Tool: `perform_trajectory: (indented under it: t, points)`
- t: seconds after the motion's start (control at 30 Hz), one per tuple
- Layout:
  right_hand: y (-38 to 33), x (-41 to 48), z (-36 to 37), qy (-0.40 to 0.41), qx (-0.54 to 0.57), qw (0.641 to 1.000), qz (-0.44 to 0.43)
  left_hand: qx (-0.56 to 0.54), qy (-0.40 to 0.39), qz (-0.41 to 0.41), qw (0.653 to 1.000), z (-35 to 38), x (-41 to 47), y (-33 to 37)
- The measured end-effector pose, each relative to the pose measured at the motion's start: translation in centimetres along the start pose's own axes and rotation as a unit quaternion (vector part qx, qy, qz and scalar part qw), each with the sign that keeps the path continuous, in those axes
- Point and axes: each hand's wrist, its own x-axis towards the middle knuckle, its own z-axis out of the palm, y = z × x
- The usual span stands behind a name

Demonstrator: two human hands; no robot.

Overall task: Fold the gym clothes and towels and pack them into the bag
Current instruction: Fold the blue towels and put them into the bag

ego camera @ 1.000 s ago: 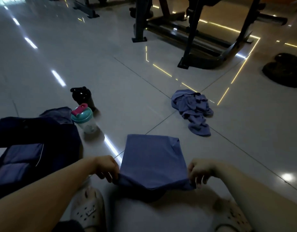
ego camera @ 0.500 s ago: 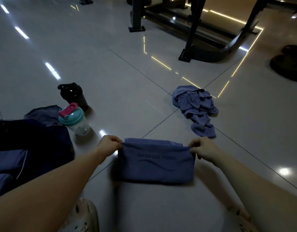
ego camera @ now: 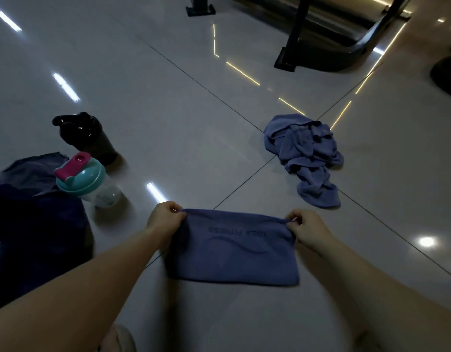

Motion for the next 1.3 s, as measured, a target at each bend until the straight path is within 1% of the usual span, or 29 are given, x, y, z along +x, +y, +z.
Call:
perform_trajectory:
  t: [0.1, 0.2, 0.3, 0.33, 0.37, 0.4, 0.43, 0.47, 0.5, 0.53, 0.57, 0.63, 0.67, 0.73, 0.77, 0.83, 0.87, 0.93, 1.03, 1.1, 1.2, 1.3]
  points:
    - [0.3, 0.3, 0.4, 0.011, 0.009, 1.0, 0.012, 0.031, 0.017, 0.005, 0.999, 0.4, 0.4, -0.1]
    - [0.3, 0.5, 0.6, 0.012, 0.026, 0.999, 0.037, 0.084, 0.03, 0.016, 0.996, 0.5, 0.4, 0.3]
    - [0.2, 0.6, 1.0, 0.024, 0.106, 0.991, 0.076, 0.163, 0.045, 0.033, 0.985, 0.7, -0.3, 1.0]
    - [0.1, 0.5, 1.1, 0.025, 0.13, 0.987, 0.087, 0.199, 0.065, 0.051, 0.977, 0.8, -0.8, 1.3]
    - [0.0, 0.5, 1.1, 0.027, 0.148, 0.985, 0.089, 0.247, 0.097, 0.093, 0.96, 1.0, -1.2, 1.5]
    - [-0.2, 0.3, 1.1, 0.028, 0.155, 0.984, 0.087, 0.292, 0.127, 0.154, 0.935, 1.4, -1.9, 1.7]
    - [-0.5, 0.1, 1.1, 0.03, 0.157, 0.984, 0.077, 0.316, 0.139, 0.227, 0.911, 2.0, -2.7, 1.8]
    - [-0.9, -0.2, 1.1, 0.032, 0.153, 0.985, 0.067, 0.321, 0.124, 0.3, 0.89, 2.9, -3.6, 2.0]
    - [-1.0, -0.5, 1.3, 0.032, 0.145, 0.988, 0.054, 0.318, 0.089, 0.358, 0.873, 3.9, -4.5, 2.1]
    - [-1.2, -0.9, 1.4, 0.031, 0.116, 0.992, 0.045, 0.316, 0.045, 0.395, 0.862, 5.1, -5.3, 2.0]
    - [-1.3, -1.4, 1.6, 0.031, 0.075, 0.996, 0.031, 0.325, 0.003, 0.411, 0.852, 6.4, -6.0, 2.0]
    - [-1.6, -2.7, 1.9, 0.047, -0.019, 0.999, -0.006, 0.373, -0.055, 0.418, 0.826, 8.8, -7.0, 1.4]
    - [-1.7, -3.4, 2.2, 0.051, -0.062, 0.996, -0.026, 0.395, -0.069, 0.409, 0.819, 9.8, -7.2, 0.8]
    - [-2.2, -4.8, 2.8, 0.036, -0.128, 0.988, -0.075, 0.409, -0.062, 0.401, 0.817, 11.1, -7.4, -0.7]
    - [-2.4, -5.4, 3.2, 0.019, -0.143, 0.985, -0.095, 0.414, -0.053, 0.402, 0.815, 11.4, -7.3, -1.5]
    - [-2.5, -6.1, 3.8, 0.001, -0.135, 0.985, -0.112, 0.428, -0.044, 0.403, 0.808, 11.8, -7.1, -2.3]
    - [-2.2, -6.0, 3.9, 0.006, -0.116, 0.987, -0.107, 0.431, -0.041, 0.405, 0.805, 11.9, -7.0, -2.4]
    - [-1.4, -5.2, 3.8, 0.031, -0.063, 0.996, -0.064, 0.434, -0.036, 0.409, 0.802, 12.0, -6.9, -2.3]
    - [0.0, -2.9, 3.1, 0.079, 0.008, 0.996, 0.039, 0.423, -0.04, 0.4, 0.812, 12.1, -6.9, -2.1]
    - [0.3, -1.4, 2.5, 0.092, 0.035, 0.993, 0.073, 0.415, -0.05, 0.391, 0.82, 12.2, -7.1, -1.8]
    - [-0.5, 0.3, 1.7, 0.065, 0.064, 0.992, 0.085, 0.431, -0.067, 0.366, 0.822, 12.6, -7.6, -0.8]
    - [-1.5, 1.2, 2.0, 0.016, 0.005, 0.995, 0.1, 0.44, -0.074, 0.35, 0.823, 12.8, -8.1, 0.1]
